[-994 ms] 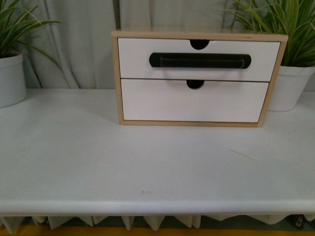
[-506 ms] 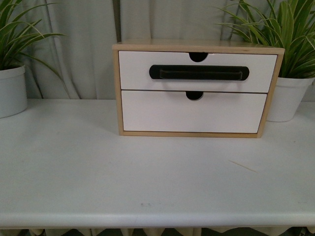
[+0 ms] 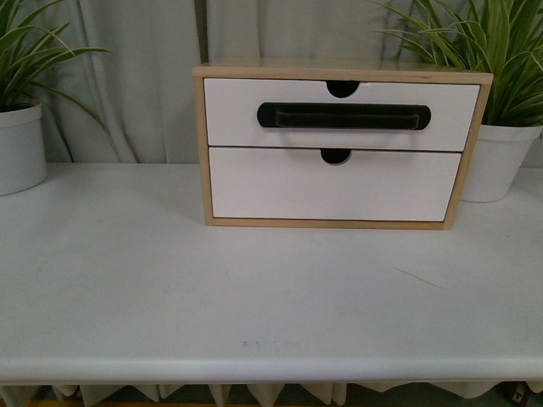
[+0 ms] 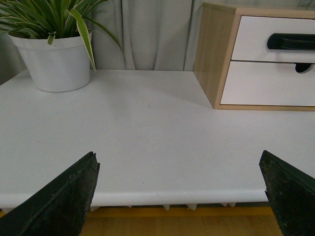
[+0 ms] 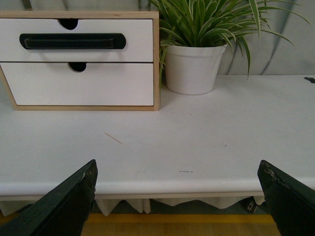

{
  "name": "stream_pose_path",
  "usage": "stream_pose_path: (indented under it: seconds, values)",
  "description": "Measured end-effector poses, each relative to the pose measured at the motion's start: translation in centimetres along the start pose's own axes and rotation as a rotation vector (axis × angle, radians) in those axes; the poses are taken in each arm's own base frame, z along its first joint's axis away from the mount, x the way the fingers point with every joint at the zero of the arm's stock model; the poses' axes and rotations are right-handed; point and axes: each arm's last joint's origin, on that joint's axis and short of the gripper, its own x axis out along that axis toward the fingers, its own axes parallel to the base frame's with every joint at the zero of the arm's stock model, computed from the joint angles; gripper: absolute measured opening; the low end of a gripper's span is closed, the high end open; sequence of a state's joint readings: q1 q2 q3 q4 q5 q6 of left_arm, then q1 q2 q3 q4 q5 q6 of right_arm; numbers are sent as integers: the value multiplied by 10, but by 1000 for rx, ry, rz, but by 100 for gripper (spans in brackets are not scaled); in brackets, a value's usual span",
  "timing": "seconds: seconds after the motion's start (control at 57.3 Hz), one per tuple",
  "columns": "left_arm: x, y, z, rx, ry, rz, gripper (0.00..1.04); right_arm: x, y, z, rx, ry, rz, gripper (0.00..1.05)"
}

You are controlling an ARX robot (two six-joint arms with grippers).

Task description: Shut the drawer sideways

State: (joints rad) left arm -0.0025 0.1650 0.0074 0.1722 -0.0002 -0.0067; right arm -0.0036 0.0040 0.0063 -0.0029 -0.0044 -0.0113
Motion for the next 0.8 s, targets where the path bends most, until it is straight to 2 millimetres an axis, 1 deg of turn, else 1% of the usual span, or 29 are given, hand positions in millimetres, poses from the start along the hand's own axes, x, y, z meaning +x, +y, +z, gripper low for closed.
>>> stream_pose_path:
  seconds: [0.279,0.331,0.366,0.384,0.419,0.541,0.576,0.593,0.645,0.663,0.75,0.767,0.802]
  values:
    - [0,0,0,0,0,0,99,0,0,0,0,0,0,96]
    - [-4,0,-3,2,23,0,91,0,0,0,0,0,0,96]
    - [-7,0,-5,2,39,-1,84,0,0,0,0,0,0,96]
    - [-8,0,-5,2,35,-1,82,0,0,0,0,0,0,96]
    - [-9,0,-3,2,16,-1,75,0,0,0,0,0,0,96]
    - [-10,0,-3,2,10,0,56,0,0,0,0,0,0,96]
    - [-10,0,-3,2,10,0,48,0,0,0,0,0,0,96]
    - [-10,0,-3,2,10,0,47,0,0,0,0,0,0,96]
    - [-10,0,-3,2,10,0,36,0,0,0,0,0,0,96]
    - [-10,0,-3,2,9,0,34,0,0,0,0,0,0,96]
    - [-10,0,-3,2,10,0,18,0,0,0,0,0,0,96]
    - [-10,0,-3,2,10,0,16,0,0,0,0,0,0,96]
    - [-10,0,-3,2,10,0,9,0,0,0,0,0,0,96]
